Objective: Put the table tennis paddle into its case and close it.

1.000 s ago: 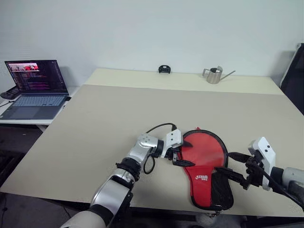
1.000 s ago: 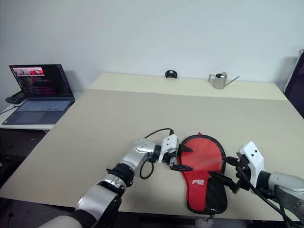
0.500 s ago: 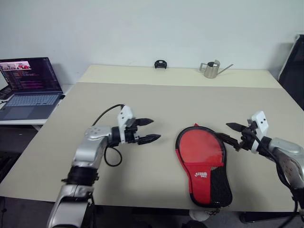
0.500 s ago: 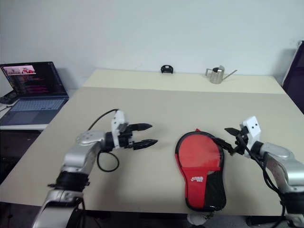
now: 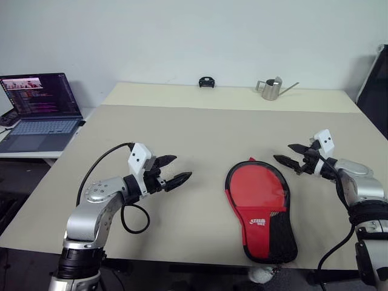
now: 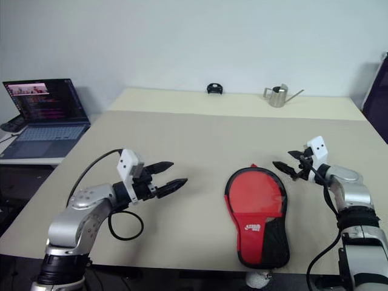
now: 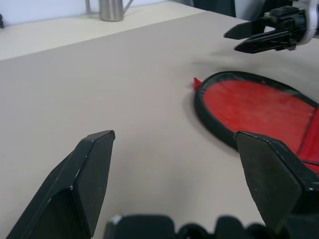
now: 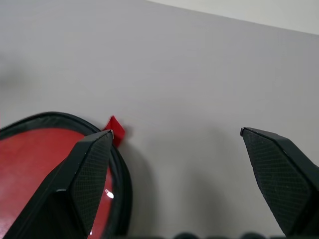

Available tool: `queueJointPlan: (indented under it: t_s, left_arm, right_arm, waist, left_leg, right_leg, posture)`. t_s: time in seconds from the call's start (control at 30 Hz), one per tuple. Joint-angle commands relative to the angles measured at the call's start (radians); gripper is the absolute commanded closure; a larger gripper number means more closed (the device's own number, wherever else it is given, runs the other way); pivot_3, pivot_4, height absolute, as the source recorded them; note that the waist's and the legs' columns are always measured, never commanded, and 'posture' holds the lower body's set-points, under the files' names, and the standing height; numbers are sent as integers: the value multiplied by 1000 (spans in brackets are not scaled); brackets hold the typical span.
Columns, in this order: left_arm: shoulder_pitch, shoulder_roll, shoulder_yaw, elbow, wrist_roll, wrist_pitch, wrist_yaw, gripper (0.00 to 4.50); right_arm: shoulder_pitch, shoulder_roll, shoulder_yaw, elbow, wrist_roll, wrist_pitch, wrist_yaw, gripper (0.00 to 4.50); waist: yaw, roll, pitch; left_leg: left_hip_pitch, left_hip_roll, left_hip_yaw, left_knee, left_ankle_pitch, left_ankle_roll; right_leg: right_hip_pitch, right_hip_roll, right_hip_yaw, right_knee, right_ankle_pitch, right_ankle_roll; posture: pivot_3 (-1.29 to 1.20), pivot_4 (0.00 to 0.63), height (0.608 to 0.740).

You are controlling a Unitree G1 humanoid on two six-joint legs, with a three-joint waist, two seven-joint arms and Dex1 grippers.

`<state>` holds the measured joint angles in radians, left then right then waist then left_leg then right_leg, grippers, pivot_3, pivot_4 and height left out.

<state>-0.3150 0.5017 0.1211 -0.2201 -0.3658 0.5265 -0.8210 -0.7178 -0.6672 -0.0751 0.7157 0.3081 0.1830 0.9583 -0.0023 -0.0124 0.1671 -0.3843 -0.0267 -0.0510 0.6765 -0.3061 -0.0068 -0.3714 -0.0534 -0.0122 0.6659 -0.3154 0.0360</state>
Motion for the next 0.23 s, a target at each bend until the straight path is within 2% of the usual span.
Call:
queueJointPlan:
  t_s: [0.03, 0.23]
  left_arm:
    - [-31, 14, 0, 56, 36, -82, 24, 292]
    - [-55, -22, -51, 148, 76, -153, 57, 292]
  right_arm:
    - [-31, -25, -29, -9, -8, -13, 11, 19]
    - [10, -25, -41, -50, -13, 20, 3, 19]
  waist:
    - [-1, 0, 0]
    - [0, 0, 0]
  left_leg:
    - [0, 0, 0, 0, 0, 0]
    - [0, 0, 1, 0, 0, 0]
  right_leg:
    - [0, 0, 0, 0, 0, 0]
    - [0, 0, 0, -1, 0, 0]
  posture:
    - [0, 150, 740]
    - [0, 150, 740]
